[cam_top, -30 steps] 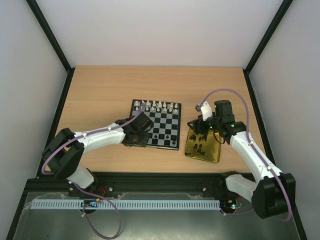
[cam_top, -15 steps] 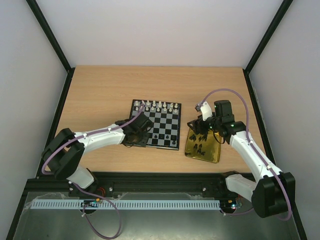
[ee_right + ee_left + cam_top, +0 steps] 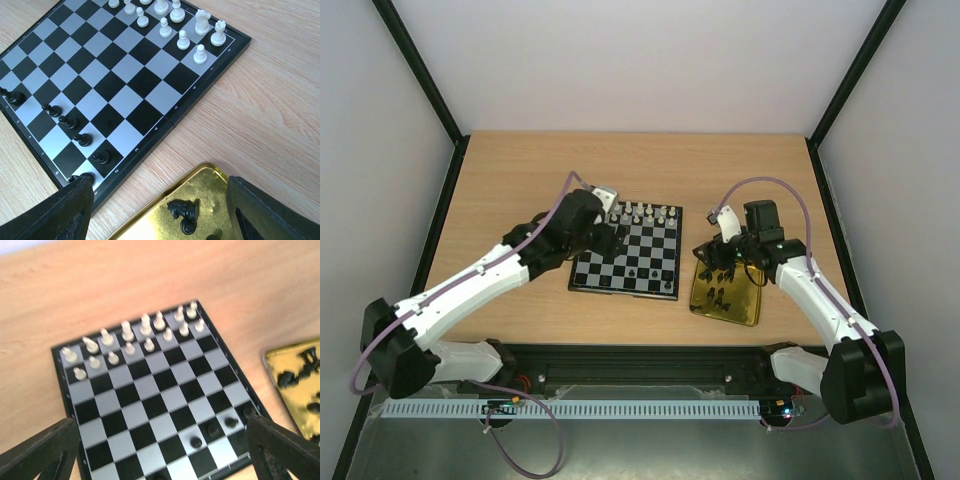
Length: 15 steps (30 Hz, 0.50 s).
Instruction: Set up the chess pieces on the board
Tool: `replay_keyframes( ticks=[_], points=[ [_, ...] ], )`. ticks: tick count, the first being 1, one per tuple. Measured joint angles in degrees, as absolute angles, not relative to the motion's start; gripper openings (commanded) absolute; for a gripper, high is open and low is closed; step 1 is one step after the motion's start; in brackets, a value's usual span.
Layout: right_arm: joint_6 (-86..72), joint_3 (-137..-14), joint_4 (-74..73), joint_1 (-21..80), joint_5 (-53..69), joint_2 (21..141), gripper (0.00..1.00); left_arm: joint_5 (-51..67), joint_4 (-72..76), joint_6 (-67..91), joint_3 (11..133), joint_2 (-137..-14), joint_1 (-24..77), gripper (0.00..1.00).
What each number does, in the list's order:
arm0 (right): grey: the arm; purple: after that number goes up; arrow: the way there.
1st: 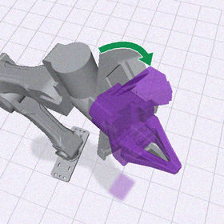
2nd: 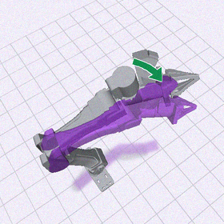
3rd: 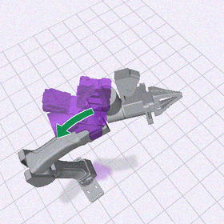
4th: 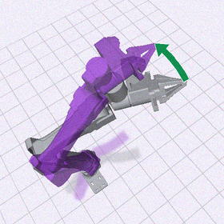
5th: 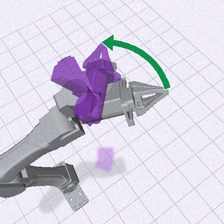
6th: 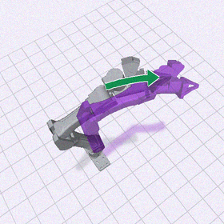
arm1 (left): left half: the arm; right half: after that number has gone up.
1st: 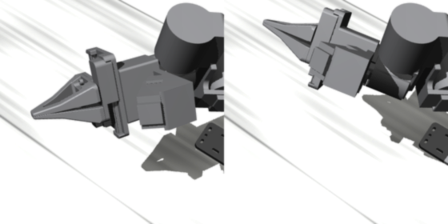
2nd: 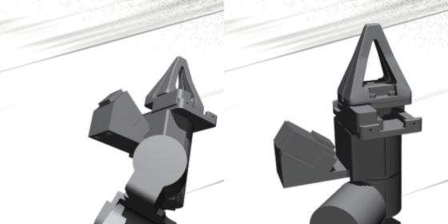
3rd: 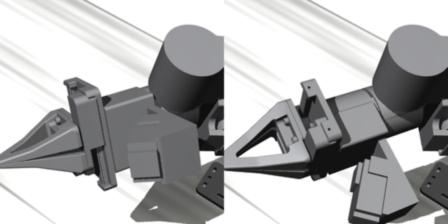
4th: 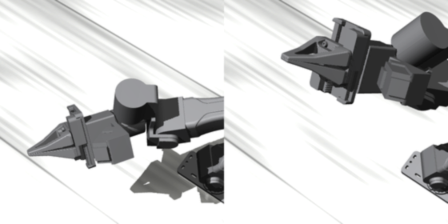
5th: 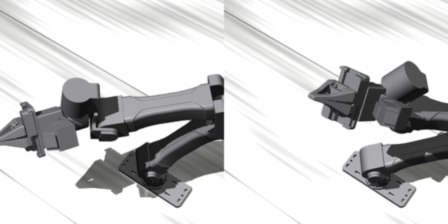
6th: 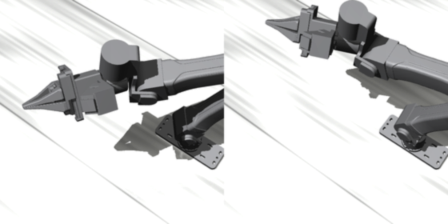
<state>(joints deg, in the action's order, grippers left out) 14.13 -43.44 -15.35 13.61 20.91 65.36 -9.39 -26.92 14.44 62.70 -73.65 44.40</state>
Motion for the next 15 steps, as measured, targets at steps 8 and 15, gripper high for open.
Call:
replay_keyframes(
  ticks=[8, 15],
  points=[
    [16.95, -46.50, -19.94, 13.61, 20.73, 70.72, 0.61, -10.63, -17.19, 9.43, 56.45, -68.45, 38.48, 0.99],
    [20.80, -49.91, -28.42, 13.61, 11.73, 77.58, 0.54, -11.18, -14.94, 8.97, 50.35, -66.81, 37.21, 0.99]
  ],
)
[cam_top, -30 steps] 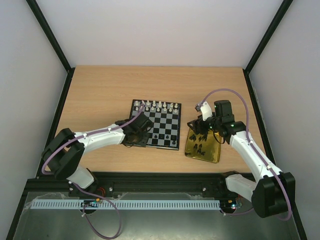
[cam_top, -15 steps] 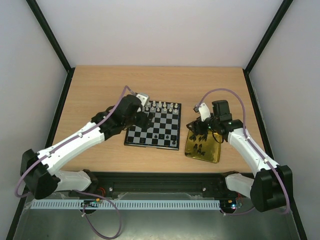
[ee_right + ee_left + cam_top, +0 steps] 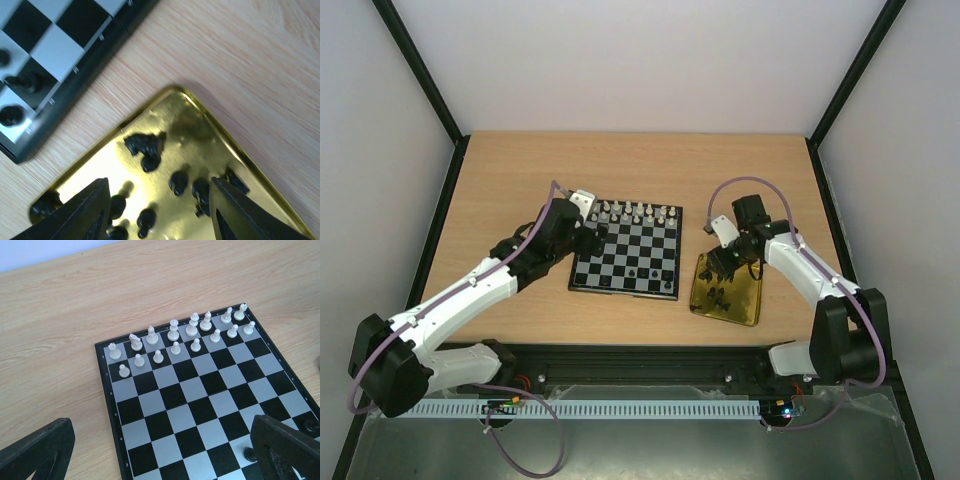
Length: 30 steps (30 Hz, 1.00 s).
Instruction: Set up the chess pieces on the board
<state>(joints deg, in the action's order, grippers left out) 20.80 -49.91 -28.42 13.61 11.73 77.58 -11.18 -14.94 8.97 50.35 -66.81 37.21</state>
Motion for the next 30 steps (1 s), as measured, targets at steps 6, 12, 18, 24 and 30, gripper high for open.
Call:
replay_keyframes(
  ticks=[6, 12, 18, 24, 30],
  points=[
    [22.61, -49.89, -33.93, 13.61, 7.73, 77.03, 0.50, -12.05, -14.57, 8.97, 50.37, -66.72, 37.21, 0.99],
    [26.37, -49.87, -39.44, 14.06, 10.83, 76.86, 0.50, -12.16, -14.63, 8.97, 50.37, -66.72, 37.21, 0.99],
    [27.00, -49.39, -40.03, 16.45, 10.37, 77.49, 0.44, -12.16, -14.63, 8.91, 50.37, -66.72, 37.21, 0.99],
    [26.33, -48.73, -39.53, 19.35, 8.47, 79.64, 0.35, -12.16, -14.66, 8.58, 50.37, -66.72, 37.21, 0.99],
    [25.41, -47.81, -38.72, 20.67, 7.07, 81.21, 0.25, -12.16, -14.68, 8.34, 50.37, -66.72, 37.21, 0.99]
  ],
)
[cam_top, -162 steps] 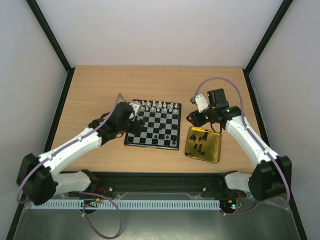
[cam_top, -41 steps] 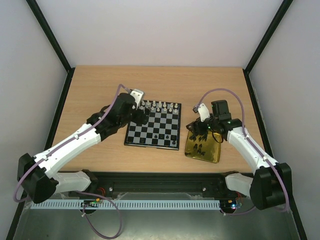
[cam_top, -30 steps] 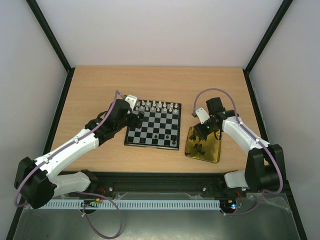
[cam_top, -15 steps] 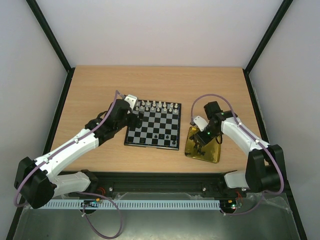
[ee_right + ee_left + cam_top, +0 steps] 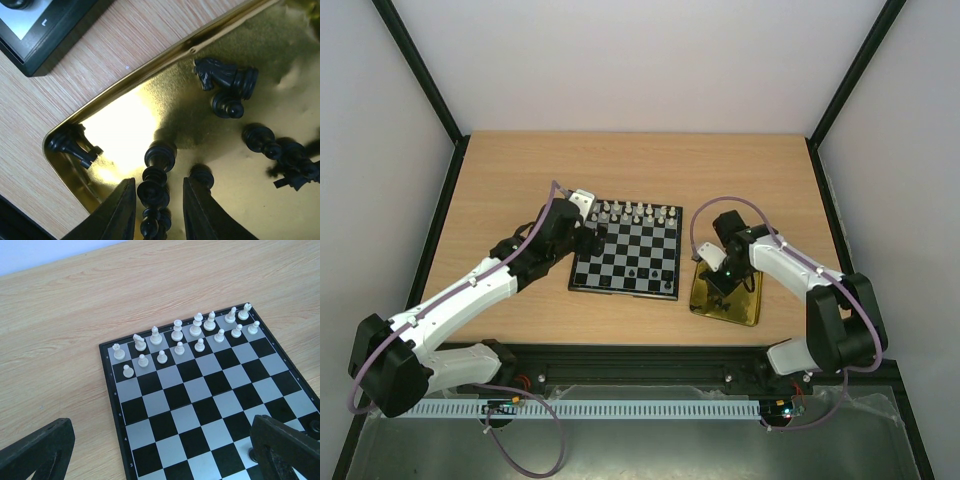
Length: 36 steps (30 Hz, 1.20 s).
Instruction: Set up the chess pieces on the board
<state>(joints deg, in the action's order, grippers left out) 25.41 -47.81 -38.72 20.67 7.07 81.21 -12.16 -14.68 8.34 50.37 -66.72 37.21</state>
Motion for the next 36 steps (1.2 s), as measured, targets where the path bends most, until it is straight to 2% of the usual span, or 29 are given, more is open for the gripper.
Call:
replay_keyframes(
  ticks=[11, 27, 36],
  points=[
    [24.95, -47.16, -37.63, 20.71, 7.31, 81.78, 0.03, -12.16, -14.72, 8.29, 50.37, -66.74, 37.21, 0.99],
    [24.36, -54.50, -39.38, 18.00, 14.96, 81.10, 0.01, -12.67, -14.90, 8.36, 50.37, -66.72, 37.21, 0.99],
    [23.57, -61.28, -40.88, 29.06, 12.91, 79.33, 0.02, -15.31, -16.14, 12.25, 50.52, -66.94, 32.47, 0.99]
  ],
)
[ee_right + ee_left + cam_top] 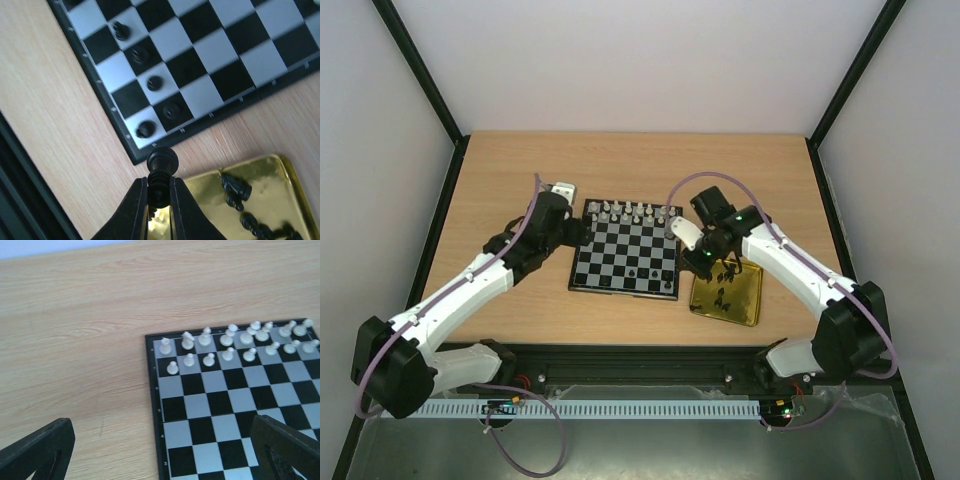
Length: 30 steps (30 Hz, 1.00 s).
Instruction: Set up the chess pieces on the board
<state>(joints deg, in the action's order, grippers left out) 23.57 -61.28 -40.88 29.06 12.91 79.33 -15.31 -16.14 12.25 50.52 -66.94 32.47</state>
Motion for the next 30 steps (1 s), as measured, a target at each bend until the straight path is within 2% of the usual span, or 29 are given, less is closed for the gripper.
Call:
replay_keyframes(
  ticks=[8, 17, 30],
  points=[
    [24.16, -71.46, -43.13, 39.75, 8.69, 86.63, 0.03, -15.94, -17.52, 13.87, 50.59, -67.18, 29.63, 0.99],
    [25.15, -77.67, -44.97, 50.11, 3.16, 97.45, 0.03, -17.89, -18.17, 15.79, 50.63, -67.18, 26.26, 0.99],
    [25.50, -81.97, -45.04, 52.60, 1.21, 106.87, 0.03, -18.72, -18.59, 16.95, 50.65, -67.18, 24.67, 0.99]
  ],
)
